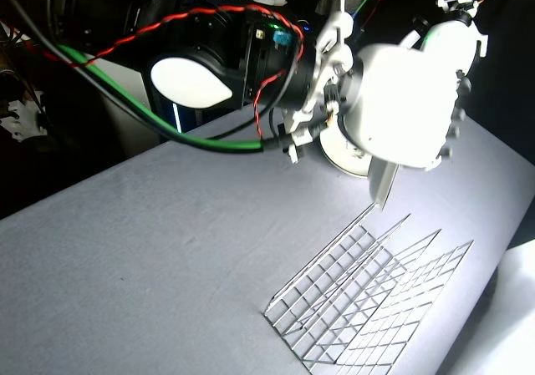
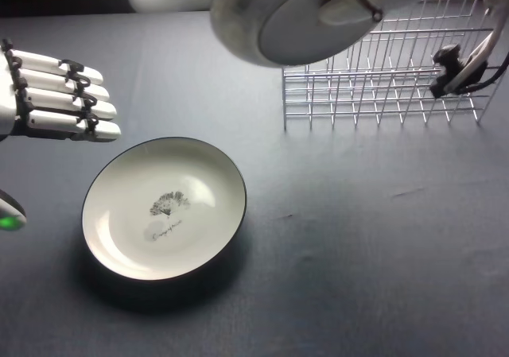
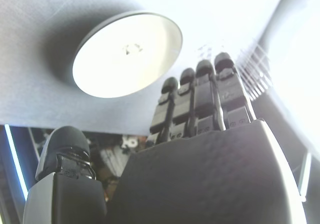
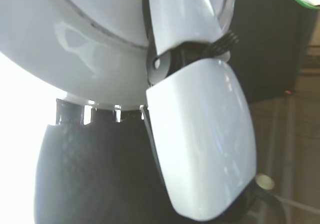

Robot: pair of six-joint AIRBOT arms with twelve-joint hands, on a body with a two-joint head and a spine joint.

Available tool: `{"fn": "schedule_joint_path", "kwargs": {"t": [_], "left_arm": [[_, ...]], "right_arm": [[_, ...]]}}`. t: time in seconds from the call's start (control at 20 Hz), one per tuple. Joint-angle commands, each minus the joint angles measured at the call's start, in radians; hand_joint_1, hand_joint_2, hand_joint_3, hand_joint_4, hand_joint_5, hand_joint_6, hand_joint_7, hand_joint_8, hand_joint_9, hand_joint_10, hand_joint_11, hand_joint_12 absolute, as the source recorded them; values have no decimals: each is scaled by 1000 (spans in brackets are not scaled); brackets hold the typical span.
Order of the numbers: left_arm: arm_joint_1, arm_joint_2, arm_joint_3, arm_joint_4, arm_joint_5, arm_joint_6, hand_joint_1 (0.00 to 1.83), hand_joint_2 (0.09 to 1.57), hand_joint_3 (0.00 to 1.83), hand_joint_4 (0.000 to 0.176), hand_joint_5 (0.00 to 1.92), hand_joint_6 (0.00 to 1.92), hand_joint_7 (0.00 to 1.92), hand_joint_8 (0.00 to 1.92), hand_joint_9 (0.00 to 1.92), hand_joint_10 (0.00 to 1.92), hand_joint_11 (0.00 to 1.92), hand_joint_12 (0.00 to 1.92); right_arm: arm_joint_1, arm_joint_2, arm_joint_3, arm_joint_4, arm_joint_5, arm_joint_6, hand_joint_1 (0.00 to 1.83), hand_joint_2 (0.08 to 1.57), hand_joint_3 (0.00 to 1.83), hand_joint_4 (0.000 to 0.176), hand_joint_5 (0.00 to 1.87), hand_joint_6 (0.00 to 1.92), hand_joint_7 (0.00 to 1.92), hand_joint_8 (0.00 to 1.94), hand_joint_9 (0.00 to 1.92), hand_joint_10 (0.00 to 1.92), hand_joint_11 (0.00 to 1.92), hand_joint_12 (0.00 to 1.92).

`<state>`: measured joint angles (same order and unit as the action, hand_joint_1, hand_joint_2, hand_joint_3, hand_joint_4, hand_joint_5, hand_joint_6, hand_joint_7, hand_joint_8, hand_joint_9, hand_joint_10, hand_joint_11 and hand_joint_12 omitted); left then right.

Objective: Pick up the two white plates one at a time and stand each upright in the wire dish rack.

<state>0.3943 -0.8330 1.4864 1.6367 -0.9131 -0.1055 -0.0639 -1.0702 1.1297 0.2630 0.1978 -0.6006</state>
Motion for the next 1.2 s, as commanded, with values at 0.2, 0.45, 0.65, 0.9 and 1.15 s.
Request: {"fn": "schedule_joint_path", "kwargs": {"t": [0.2,0.45,0.65,0.9,1.15], "left_arm": [[27,-6,-25,-68,5,9,0,1128,1,0,0,0,0,0,0,0,0,0],[57,-24,-26,-86,21,10,0,1131,2,0,0,0,0,0,0,0,0,0],[71,-34,-27,-108,30,10,0,1132,2,0,0,0,0,0,0,0,0,0],[105,-54,-35,-112,51,11,0,1136,4,0,21,8,25,10,0,0,0,0],[139,-65,-39,-117,65,11,0,1143,6,0,0,0,1,0,0,0,0,0]], "right_arm": [[61,-17,73,91,86,19,1399,1035,0,0,1063,791,1213,539,1092,917,1018,929],[82,-26,126,114,61,19,1403,1022,0,0,1072,763,1302,396,1107,880,1070,904],[75,-25,162,115,32,21,1400,1033,0,0,1045,812,1266,463,1077,919,1027,921],[66,-24,215,114,0,20,1397,1045,0,0,1018,849,1202,568,1073,951,1016,952],[32,-15,234,113,-10,18,1398,1041,0,0,1018,827,1233,527,1076,951,1039,956]]}}
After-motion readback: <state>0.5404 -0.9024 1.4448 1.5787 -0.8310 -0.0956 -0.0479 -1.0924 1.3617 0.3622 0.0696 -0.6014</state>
